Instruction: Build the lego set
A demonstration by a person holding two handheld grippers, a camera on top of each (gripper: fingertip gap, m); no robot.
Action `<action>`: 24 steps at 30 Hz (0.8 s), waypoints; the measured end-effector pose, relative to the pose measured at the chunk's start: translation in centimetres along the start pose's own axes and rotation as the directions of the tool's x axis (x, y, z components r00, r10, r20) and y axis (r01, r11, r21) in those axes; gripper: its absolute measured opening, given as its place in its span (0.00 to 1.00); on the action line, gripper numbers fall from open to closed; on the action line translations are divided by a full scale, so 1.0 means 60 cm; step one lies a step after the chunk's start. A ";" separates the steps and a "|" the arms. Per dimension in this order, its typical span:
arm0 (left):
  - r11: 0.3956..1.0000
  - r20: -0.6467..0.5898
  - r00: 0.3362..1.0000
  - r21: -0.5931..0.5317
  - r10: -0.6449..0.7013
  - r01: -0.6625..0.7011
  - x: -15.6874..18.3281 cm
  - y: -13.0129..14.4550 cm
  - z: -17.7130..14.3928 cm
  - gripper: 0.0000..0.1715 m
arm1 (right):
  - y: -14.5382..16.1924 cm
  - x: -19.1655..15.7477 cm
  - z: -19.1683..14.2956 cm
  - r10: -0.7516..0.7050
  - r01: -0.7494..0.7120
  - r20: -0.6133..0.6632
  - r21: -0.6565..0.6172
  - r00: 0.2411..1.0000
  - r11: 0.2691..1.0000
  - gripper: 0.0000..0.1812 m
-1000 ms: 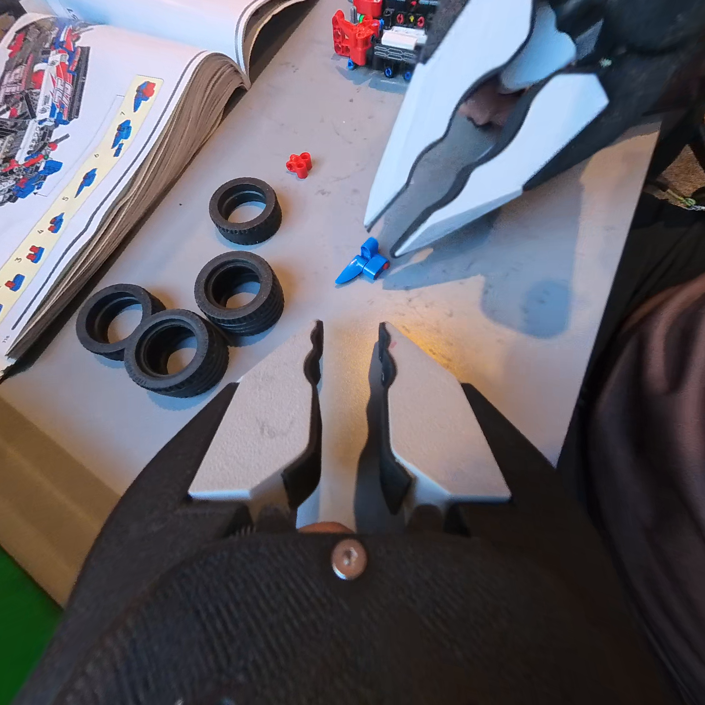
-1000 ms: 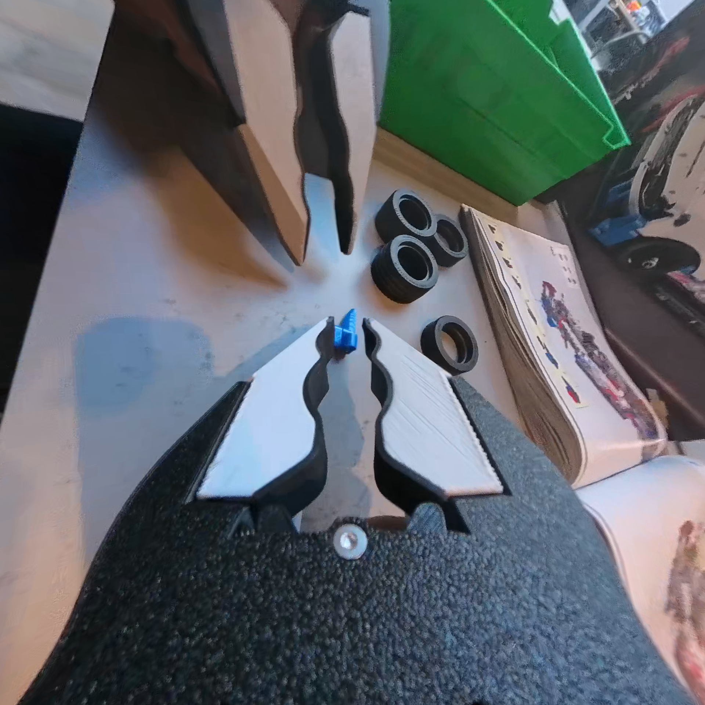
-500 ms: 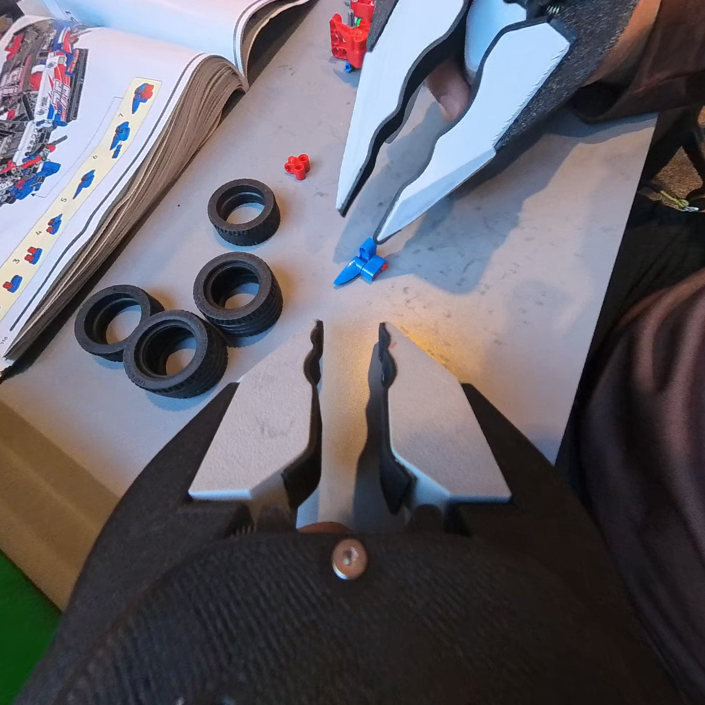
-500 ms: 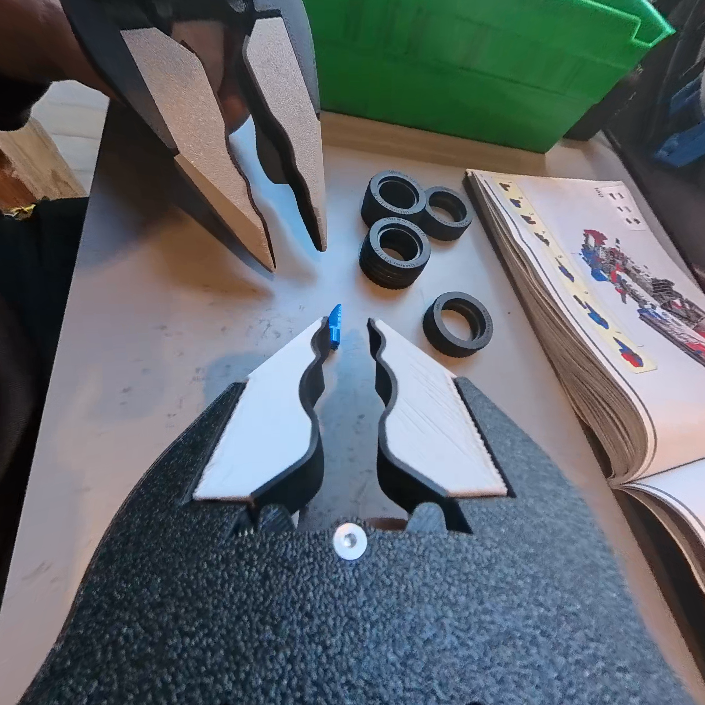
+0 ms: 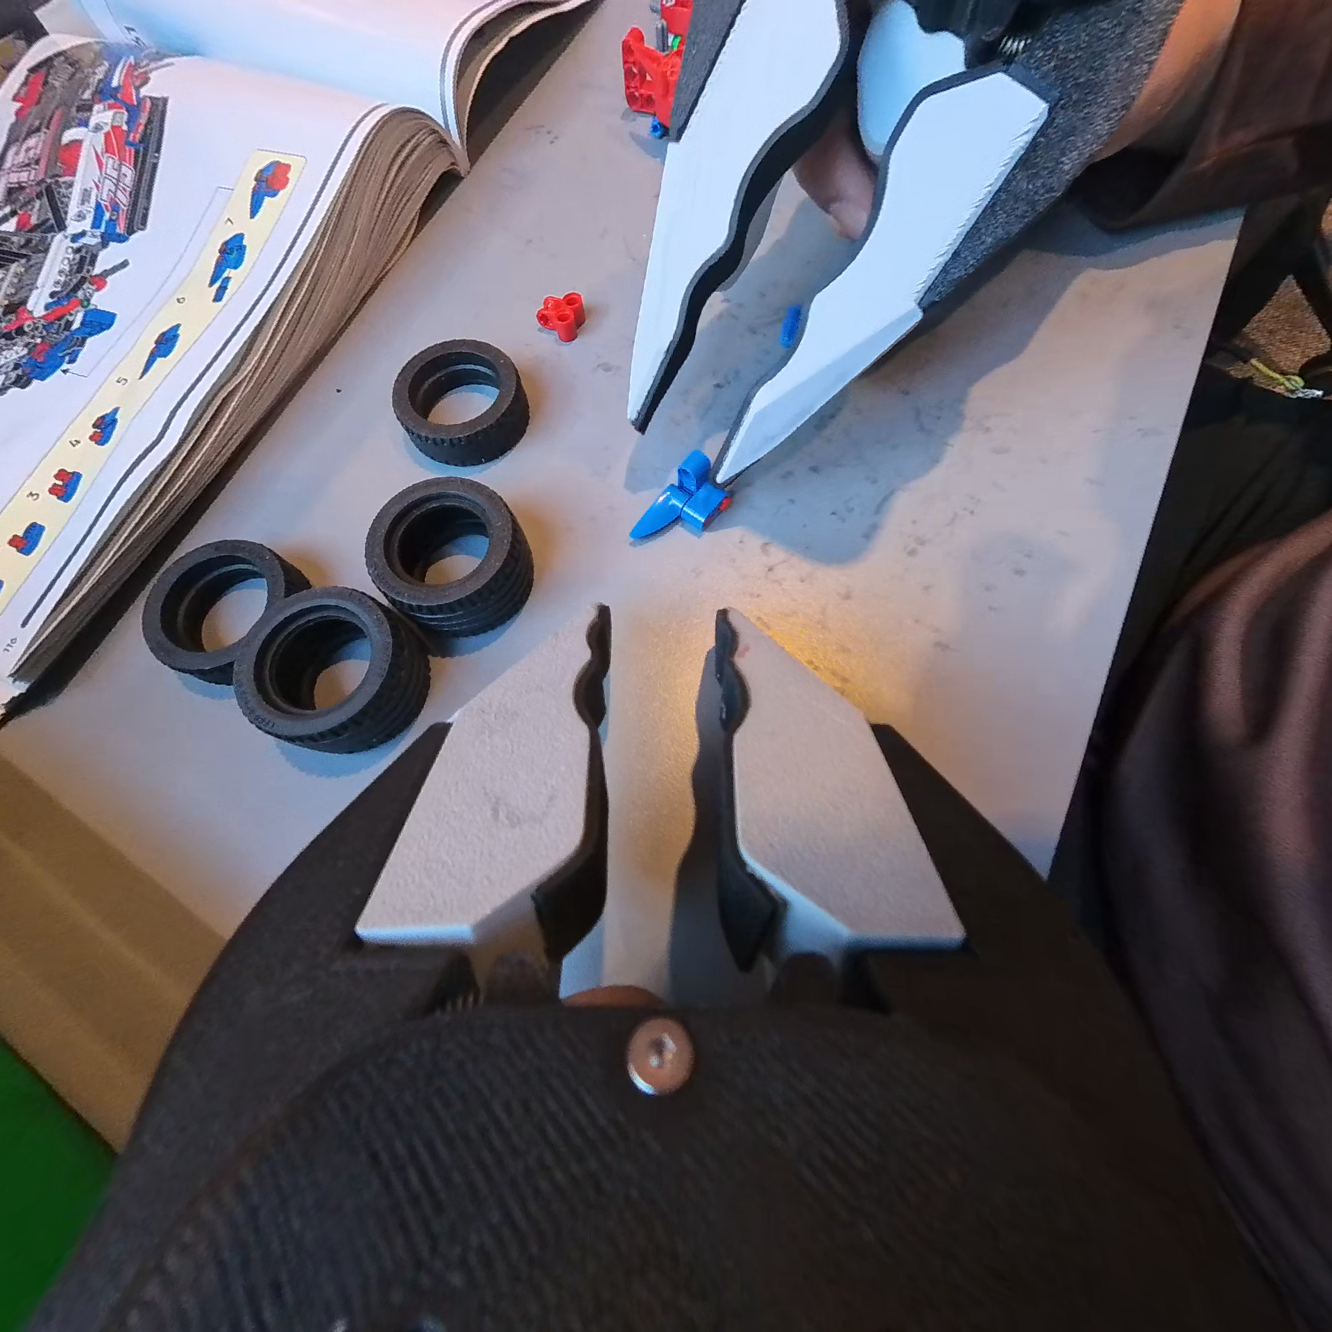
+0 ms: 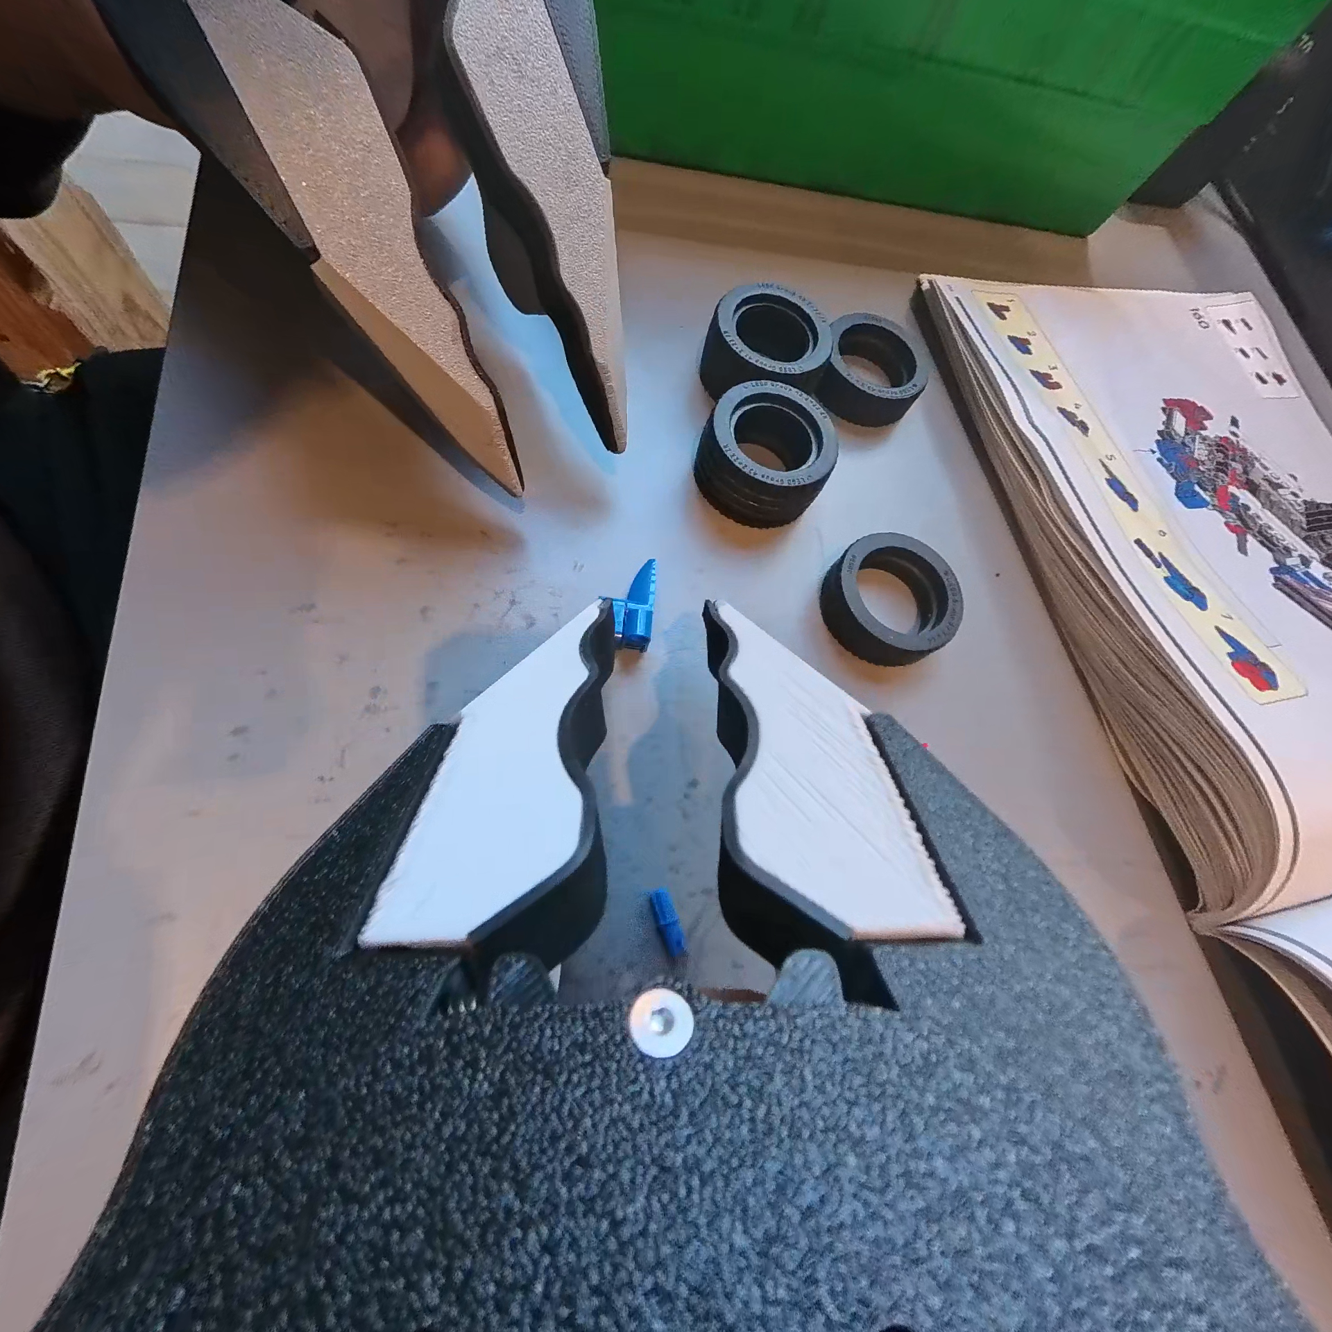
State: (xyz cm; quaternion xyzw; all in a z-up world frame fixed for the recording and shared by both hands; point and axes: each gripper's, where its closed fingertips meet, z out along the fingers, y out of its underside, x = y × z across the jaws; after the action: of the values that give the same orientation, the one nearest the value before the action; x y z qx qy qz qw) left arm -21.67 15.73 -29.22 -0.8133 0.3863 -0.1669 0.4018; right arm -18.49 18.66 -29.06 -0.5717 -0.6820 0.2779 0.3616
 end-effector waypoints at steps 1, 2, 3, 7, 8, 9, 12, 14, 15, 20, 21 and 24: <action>1.000 -0.001 1.000 -0.001 0.000 0.000 0.000 0.000 0.000 0.16 | 0.000 0.000 0.000 0.000 0.000 0.001 -0.002 1.000 1.000 0.14; 1.000 -0.002 1.000 -0.002 -0.001 0.001 0.000 0.000 0.000 0.16 | 0.001 0.000 0.001 0.001 -0.001 0.004 -0.004 1.000 1.000 0.14; 1.000 -0.002 1.000 -0.003 -0.001 0.001 0.000 0.001 0.001 0.16 | 0.001 -0.001 0.001 0.001 -0.001 0.006 -0.006 1.000 1.000 0.14; 1.000 -0.002 1.000 -0.003 0.000 0.000 0.000 0.001 0.001 0.16 | 0.003 -0.003 0.003 0.000 0.000 0.017 -0.017 1.000 1.000 0.13; 1.000 -0.002 1.000 -0.003 0.000 0.000 0.000 0.001 0.001 0.16 | 0.004 -0.003 0.003 0.001 -0.001 0.018 -0.019 1.000 1.000 0.13; 1.000 -0.002 1.000 -0.004 -0.001 0.001 0.000 0.001 0.001 0.16 | 0.004 -0.003 0.004 0.002 -0.001 0.021 -0.021 1.000 1.000 0.13; 1.000 -0.001 1.000 -0.005 0.001 -0.001 0.000 0.001 0.001 0.16 | 0.005 -0.008 0.004 -0.005 0.005 0.037 -0.022 0.999 1.000 0.13; 1.000 -0.001 1.000 -0.005 0.001 -0.001 0.000 0.001 0.001 0.16 | 0.004 -0.011 0.003 -0.013 0.014 0.047 -0.018 0.999 1.000 0.13; 1.000 -0.001 1.000 -0.004 0.001 -0.001 0.000 0.001 0.001 0.16 | 0.004 -0.012 0.003 -0.014 0.015 0.049 -0.017 0.999 1.000 0.13; 1.000 -0.002 1.000 -0.003 0.002 -0.002 0.000 0.001 0.001 0.16 | 0.005 -0.013 0.004 -0.009 0.011 0.059 -0.025 0.998 1.000 0.12; 1.000 -0.001 1.000 -0.003 0.002 -0.002 0.000 0.001 0.001 0.16 | 0.006 -0.014 0.005 -0.008 0.010 0.061 -0.027 0.998 1.000 0.12; 1.000 -0.001 1.000 -0.004 0.003 -0.003 0.000 0.001 0.001 0.16 | 0.006 -0.014 0.005 -0.008 0.009 0.065 -0.026 0.998 1.000 0.06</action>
State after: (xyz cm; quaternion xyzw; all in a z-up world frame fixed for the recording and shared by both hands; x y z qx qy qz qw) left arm -21.66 15.72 -29.31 -0.8135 0.3882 -0.1660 0.4000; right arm -18.46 17.89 -29.64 -0.5641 -0.6994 0.2858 0.3330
